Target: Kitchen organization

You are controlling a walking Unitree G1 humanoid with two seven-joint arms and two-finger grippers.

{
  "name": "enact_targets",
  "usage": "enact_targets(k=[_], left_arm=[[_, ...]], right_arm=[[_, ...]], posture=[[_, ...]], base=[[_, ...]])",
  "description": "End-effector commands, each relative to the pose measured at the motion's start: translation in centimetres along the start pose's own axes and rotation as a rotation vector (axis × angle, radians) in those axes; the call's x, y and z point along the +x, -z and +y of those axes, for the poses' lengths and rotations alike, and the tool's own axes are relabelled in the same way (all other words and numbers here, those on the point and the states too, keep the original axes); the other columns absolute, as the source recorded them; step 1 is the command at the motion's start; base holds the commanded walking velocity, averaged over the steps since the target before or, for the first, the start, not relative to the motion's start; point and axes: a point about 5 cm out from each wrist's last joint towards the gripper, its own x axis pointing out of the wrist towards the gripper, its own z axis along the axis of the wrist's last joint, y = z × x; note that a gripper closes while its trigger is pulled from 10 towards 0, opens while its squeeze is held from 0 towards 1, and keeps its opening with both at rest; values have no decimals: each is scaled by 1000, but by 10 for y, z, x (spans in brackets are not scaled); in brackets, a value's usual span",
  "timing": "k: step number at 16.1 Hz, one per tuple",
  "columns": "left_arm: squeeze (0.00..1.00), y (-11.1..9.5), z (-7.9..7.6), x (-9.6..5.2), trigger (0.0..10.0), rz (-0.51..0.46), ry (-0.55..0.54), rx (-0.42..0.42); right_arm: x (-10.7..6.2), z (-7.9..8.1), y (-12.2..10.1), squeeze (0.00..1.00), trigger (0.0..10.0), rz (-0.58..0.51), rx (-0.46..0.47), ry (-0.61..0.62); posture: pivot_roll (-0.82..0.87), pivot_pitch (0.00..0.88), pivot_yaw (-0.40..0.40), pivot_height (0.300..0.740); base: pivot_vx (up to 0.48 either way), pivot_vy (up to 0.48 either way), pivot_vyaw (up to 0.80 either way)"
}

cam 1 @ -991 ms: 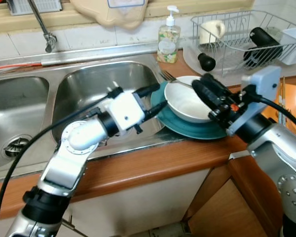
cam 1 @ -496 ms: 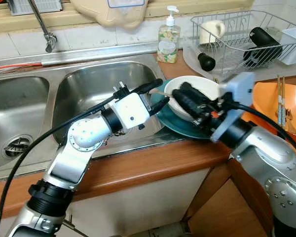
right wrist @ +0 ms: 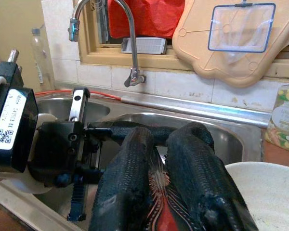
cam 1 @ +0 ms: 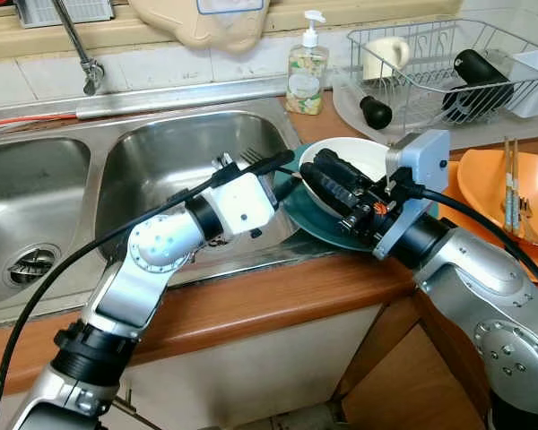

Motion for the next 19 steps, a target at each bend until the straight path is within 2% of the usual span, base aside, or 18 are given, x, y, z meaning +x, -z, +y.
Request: enact_targets(k=[1, 9, 10, 11, 12, 13, 15, 16, 19], left_arm=[[0, 1, 2, 1, 0, 8, 5, 25], [0, 6, 3, -2, 0, 39, 17, 109], [0, 6, 3, -2, 0, 43, 19, 118], [0, 6, 3, -2, 0, 43, 19, 118], [0, 7, 4, -2, 0, 47, 13, 123], [0, 8, 5, -3, 0, 54, 8, 129], [0, 11, 9, -6, 0, 74, -3, 141], [0, 15, 13, -10, 0, 94, -15, 150], [0, 24, 30, -20, 0, 157, -67, 183]], right_arm=[[0, 6, -6, 0, 0, -17, -7, -31], [1, 9, -4, 0, 0, -11, -6, -34], [1, 8, -4, 0, 1373, -10, -9, -28], [1, 8, -4, 0, 1373, -10, -9, -28], [1, 8, -4, 0, 10000, -4, -14, -29], [2, 8, -3, 1000, 10000, -1, -5, -31], [2, 8, -3, 1000, 10000, -3, -7, -18], [2, 6, -4, 0, 10000, -3, -25, -1], [-1, 2, -5, 0, 10000, -5, -44, 19]], posture=[[-84, 0, 49, 740], [-84, 0, 50, 740], [-84, 0, 51, 740], [-84, 0, 51, 740], [-84, 0, 52, 740], [-84, 0, 52, 740], [-86, 0, 57, 740], [-85, 0, 58, 740], [-86, 0, 62, 740]], base=[[0, 0, 0], [0, 0, 0], [0, 0, 0], [0, 0, 0], [0, 0, 0], [0, 0, 0], [0, 0, 0], [0, 0, 0], [0, 0, 0]])
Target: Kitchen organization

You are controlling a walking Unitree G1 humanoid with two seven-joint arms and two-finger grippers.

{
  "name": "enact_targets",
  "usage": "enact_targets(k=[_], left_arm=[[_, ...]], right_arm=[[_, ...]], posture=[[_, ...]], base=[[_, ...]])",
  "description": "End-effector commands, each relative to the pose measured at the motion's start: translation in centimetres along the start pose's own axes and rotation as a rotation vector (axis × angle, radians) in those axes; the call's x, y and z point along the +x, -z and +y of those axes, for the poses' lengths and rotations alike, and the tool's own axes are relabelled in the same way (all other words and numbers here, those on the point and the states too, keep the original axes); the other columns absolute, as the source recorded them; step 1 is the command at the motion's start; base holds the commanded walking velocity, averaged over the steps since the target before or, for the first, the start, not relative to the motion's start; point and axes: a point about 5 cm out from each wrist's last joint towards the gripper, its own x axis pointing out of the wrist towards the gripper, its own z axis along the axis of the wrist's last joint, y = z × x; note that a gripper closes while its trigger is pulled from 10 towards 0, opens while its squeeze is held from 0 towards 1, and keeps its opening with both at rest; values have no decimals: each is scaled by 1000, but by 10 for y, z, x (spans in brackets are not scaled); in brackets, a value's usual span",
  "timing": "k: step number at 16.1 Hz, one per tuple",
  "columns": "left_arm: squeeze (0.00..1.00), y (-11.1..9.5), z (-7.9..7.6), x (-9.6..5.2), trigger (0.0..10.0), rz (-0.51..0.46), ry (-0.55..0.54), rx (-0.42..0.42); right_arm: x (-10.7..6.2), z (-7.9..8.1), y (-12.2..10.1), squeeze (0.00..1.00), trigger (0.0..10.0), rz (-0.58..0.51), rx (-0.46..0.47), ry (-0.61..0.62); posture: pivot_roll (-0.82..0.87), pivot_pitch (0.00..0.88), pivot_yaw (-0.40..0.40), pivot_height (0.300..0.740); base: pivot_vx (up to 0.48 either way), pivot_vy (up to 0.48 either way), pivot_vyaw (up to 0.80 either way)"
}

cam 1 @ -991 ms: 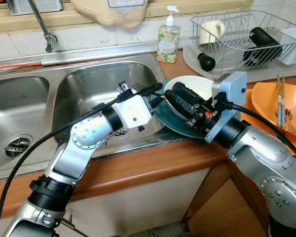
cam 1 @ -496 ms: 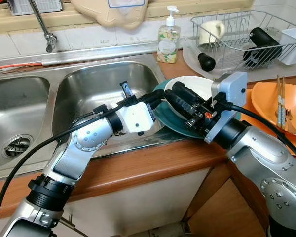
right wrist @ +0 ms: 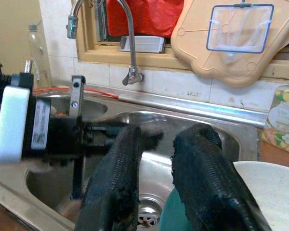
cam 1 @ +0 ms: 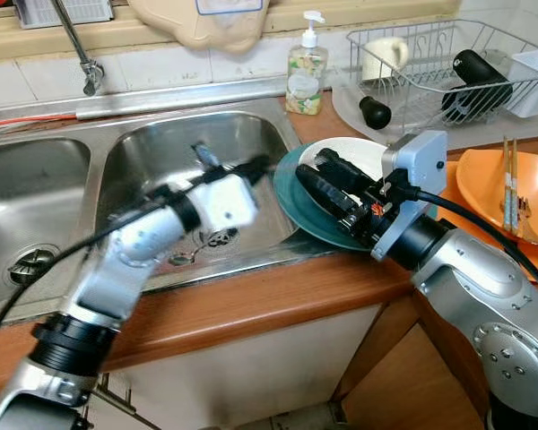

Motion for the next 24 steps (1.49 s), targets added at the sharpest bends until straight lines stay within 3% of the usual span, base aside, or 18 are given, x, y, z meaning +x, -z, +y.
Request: enact_targets(k=[1, 5, 6, 8, 9, 10, 11, 12, 13, 16, 18, 19, 24], left_arm=[[0, 5, 13, -2, 0, 31, -39, 28], [0, 33, 33, -15, 0, 182, -120, 62], [0, 50, 36, -17, 0, 292, -109, 58], [0, 69, 35, -18, 0, 406, -87, 26], [0, 78, 31, -18, 1922, 464, -48, 7], [0, 88, 25, -20, 6706, 528, 1, -16], [0, 92, 21, -20, 10000, 560, 33, -28], [0, 102, 14, -22, 10000, 629, 63, -108], [0, 110, 6, -24, 10000, 691, 112, -126], [0, 121, -11, -21, 10000, 721, 165, -172], [435, 126, -23, -21, 10000, 746, 209, -200], [1000, 127, -27, -22, 10000, 755, 222, -216], [1000, 130, -32, -25, 10000, 757, 234, -238]], right_arm=[[-2, -1, -5, 0, 10000, -16, -22, 5], [-6, 0, -3, 0, 10000, 20, -49, -21], [-8, 4, 1, 0, 10000, 62, -66, -72], [-9, 6, 3, 0, 10000, 79, -69, -96], [-9, 7, 3, 0, 10000, 86, -76, -102], [-9, 7, 4, 0, 10000, 89, -78, -103], [-9, 7, 4, 0, 10000, 91, -78, -102], [-10, 7, 5, 0, 10000, 102, -84, -102], [-11, 7, 7, 0, 10000, 115, -91, -99], [-11, 7, 9, 0, 10000, 128, -92, -97], [-10, 7, 10, 0, 10000, 136, -102, -94], [-10, 7, 10, 0, 10000, 136, -103, -93], [-11, 5, 14, 0, 10000, 154, -100, -67]], posture=[[-85, 0, 62, 740], [-83, 0, 61, 740], [-78, 0, 56, 740], [-79, 0, 61, 740], [-77, 0, 65, 740], [-77, 0, 67, 740], [-76, 0, 68, 740], [-81, 0, 69, 740], [-82, 0, 68, 740], [-86, 0, 60, 740], [-94, 0, 61, 740], [-95, 0, 63, 740], [-97, 0, 64, 740]], base=[[0, 0, 0], [0, 0, 0], [0, 0, 0], [0, 0, 0], [0, 0, 0], [0, 0, 0], [0, 0, 0], [0, 0, 0], [0, 0, 0], [0, 0, 0], [0, 0, 0], [0, 0, 0], [0, 0, 0]])
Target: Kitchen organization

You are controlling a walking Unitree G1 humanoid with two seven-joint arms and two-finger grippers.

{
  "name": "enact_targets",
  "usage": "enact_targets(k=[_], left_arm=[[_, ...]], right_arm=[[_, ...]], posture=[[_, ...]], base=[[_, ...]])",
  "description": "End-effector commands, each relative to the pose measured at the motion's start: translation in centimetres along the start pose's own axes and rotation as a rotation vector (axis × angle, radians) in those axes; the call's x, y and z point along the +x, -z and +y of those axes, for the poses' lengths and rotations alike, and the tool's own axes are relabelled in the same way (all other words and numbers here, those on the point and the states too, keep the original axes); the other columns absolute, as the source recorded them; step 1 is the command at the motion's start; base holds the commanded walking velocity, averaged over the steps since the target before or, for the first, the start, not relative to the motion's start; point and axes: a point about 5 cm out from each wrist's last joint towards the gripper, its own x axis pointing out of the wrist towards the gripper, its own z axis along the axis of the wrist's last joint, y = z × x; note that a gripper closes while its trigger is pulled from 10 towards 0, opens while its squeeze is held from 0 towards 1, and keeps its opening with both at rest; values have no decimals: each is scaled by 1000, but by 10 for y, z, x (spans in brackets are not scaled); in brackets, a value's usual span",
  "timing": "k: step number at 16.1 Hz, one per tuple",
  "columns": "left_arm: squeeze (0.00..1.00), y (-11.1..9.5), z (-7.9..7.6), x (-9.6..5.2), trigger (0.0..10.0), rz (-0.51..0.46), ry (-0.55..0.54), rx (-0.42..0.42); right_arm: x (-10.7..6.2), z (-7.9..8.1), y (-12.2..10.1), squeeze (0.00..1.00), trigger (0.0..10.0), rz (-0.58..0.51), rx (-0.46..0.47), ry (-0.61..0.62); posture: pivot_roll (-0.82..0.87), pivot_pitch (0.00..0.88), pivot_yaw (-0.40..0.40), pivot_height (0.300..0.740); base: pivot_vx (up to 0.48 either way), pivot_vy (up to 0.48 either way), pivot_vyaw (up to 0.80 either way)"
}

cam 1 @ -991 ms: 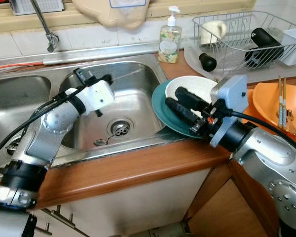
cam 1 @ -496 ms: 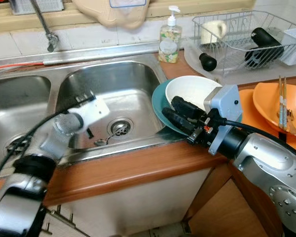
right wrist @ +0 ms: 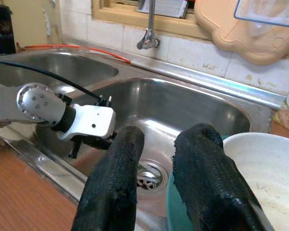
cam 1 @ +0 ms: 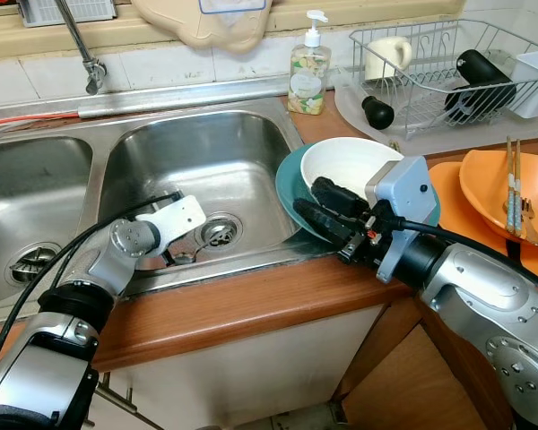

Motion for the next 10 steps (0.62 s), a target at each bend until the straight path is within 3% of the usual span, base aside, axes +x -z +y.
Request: enact_targets(k=[1, 6, 7, 8, 9, 10], left_arm=[[1000, -1, 5, -2, 10000, -11, -15, -6], [1000, 3, 5, -5, 10000, -21, -26, -28], [1000, -1, 10, -8, 10000, -66, -62, -61], [1000, -3, 12, -10, 10000, -93, -79, -89], [20, -12, 19, -16, 10000, -191, -154, -179], [0, -15, 20, -18, 10000, -219, -170, -203]], right_arm=[[-1, 0, 2, 0, 10000, 17, -2, 5], [1, -8, 3, 0, 10000, 31, 5, 57], [1, -24, 2, 0, 10000, 30, 23, 198], [-1, -33, 1, 0, 10000, 36, 25, 263], [-6, -54, -2, 0, 10000, 31, 64, 402], [-7, -59, -3, 0, 10000, 30, 77, 423]], posture=[[-95, 0, 60, 740], [-91, 0, 51, 740], [-91, 0, 54, 740], [-91, 0, 56, 740], [-91, 0, 59, 740], [-91, 0, 58, 740]], base=[[0, 0, 0], [0, 0, 0], [0, 0, 0], [0, 0, 0], [0, 0, 0], [0, 0, 0]])
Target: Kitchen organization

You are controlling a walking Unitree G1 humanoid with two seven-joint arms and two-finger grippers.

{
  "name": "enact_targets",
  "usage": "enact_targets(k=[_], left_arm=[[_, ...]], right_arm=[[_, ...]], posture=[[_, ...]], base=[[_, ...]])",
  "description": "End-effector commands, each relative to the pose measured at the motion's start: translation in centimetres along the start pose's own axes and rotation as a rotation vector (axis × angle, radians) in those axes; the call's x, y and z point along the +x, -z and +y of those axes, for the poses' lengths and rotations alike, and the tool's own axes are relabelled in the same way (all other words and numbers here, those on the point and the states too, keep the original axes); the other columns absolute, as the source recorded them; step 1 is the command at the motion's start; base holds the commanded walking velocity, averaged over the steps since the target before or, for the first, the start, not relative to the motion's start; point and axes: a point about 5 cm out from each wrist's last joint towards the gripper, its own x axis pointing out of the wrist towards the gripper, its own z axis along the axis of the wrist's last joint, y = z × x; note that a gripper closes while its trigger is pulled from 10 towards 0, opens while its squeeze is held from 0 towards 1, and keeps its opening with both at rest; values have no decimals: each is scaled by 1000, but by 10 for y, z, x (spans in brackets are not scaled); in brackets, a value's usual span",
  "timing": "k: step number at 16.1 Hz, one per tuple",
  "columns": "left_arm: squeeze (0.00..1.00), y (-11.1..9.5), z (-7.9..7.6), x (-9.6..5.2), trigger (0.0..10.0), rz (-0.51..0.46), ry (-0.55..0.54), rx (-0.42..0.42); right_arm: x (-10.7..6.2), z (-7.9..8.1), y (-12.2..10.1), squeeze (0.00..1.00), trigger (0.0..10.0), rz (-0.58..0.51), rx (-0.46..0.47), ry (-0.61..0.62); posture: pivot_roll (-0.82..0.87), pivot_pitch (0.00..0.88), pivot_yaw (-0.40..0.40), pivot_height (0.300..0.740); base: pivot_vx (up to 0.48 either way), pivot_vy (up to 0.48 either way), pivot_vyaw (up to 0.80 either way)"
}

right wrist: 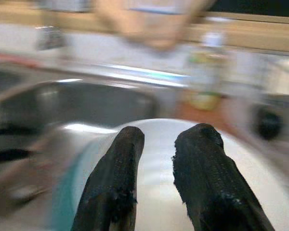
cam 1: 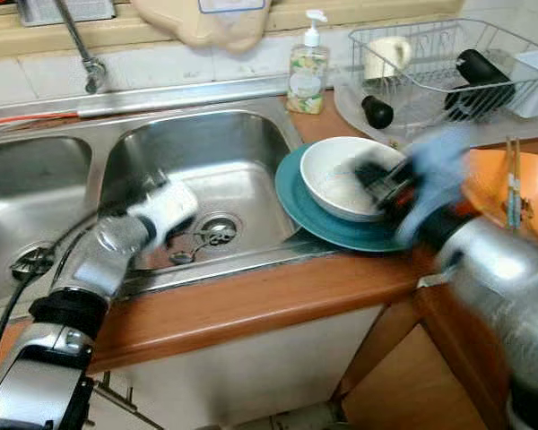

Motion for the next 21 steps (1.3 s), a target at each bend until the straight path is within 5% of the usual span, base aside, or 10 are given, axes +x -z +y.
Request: enact_targets(k=[1, 6, 9, 10, 15, 17, 18, 21], left_arm=[[0, -14, 6, -4, 10000, -98, -57, -72], [0, -54, -5, -38, 10000, -453, -28, -294], [0, -64, -20, -58, 10000, -529, 68, -339], [0, -66, -26, -64, 10000, -538, 110, -349], [0, -70, -48, -83, 10000, -526, 250, -398], [0, -71, -49, -83, 10000, -521, 255, -402], [0, -72, -49, -83, 10000, -518, 260, -404], [0, -74, -50, -84, 10000, -510, 266, -409]], right_arm=[[1, -11, 0, 1000, 10000, 22, 30, 62], [2, -35, 1, 1000, 10000, 60, 104, 196], [1, -47, 6, 1000, 10000, 139, 150, 262], [1, -50, 9, 0, 10000, 171, 182, 265], [3, -46, 19, 0, 10000, 291, 314, 238], [4, -43, 22, 0, 2549, 311, 359, 218], [5, -40, 23, 0, 0, 313, 402, 192], [6, -35, 24, 0, 0, 327, 464, 163]], posture=[[-91, 0, 55, 740], [-82, 0, 36, 740], [-79, 0, 25, 740], [-72, 0, 17, 740], [-64, 0, 12, 740], [-62, 0, 11, 740], [-62, 0, 11, 740], [-62, 0, 11, 740]], base=[[0, 0, 0], [0, 0, 0], [0, 0, 0], [0, 0, 0], [0, 0, 0], [0, 0, 0], [0, 0, 0], [0, 0, 0]])
